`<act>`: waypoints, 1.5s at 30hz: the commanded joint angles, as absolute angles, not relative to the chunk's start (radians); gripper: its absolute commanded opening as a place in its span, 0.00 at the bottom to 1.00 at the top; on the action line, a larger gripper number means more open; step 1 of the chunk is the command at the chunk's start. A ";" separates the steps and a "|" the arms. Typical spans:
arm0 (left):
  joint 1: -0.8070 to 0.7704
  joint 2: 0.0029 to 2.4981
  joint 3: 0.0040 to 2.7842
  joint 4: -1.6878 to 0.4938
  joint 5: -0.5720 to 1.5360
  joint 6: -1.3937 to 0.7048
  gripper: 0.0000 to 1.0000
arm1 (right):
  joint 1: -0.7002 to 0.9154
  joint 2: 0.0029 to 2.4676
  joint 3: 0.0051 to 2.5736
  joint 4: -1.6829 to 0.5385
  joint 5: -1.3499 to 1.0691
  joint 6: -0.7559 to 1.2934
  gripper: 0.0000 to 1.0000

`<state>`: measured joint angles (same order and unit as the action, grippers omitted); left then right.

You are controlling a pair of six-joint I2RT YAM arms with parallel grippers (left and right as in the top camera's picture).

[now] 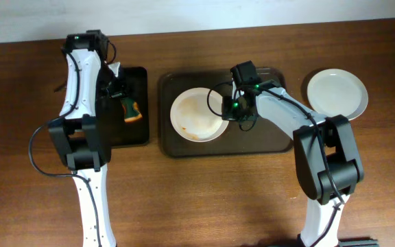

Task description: Clean dirty plates on tray and stack at the side

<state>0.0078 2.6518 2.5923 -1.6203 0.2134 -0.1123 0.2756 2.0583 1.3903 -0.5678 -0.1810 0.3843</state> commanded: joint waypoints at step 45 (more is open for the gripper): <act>-0.125 2.685 2.580 -1.542 0.190 -0.126 0.00 | 0.268 2.067 1.384 -0.564 -0.119 0.375 0.04</act>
<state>-0.1127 2.6480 2.6434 -1.5810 0.1608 -0.1169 0.2756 2.0583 1.3903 -0.5617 -0.1619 0.3817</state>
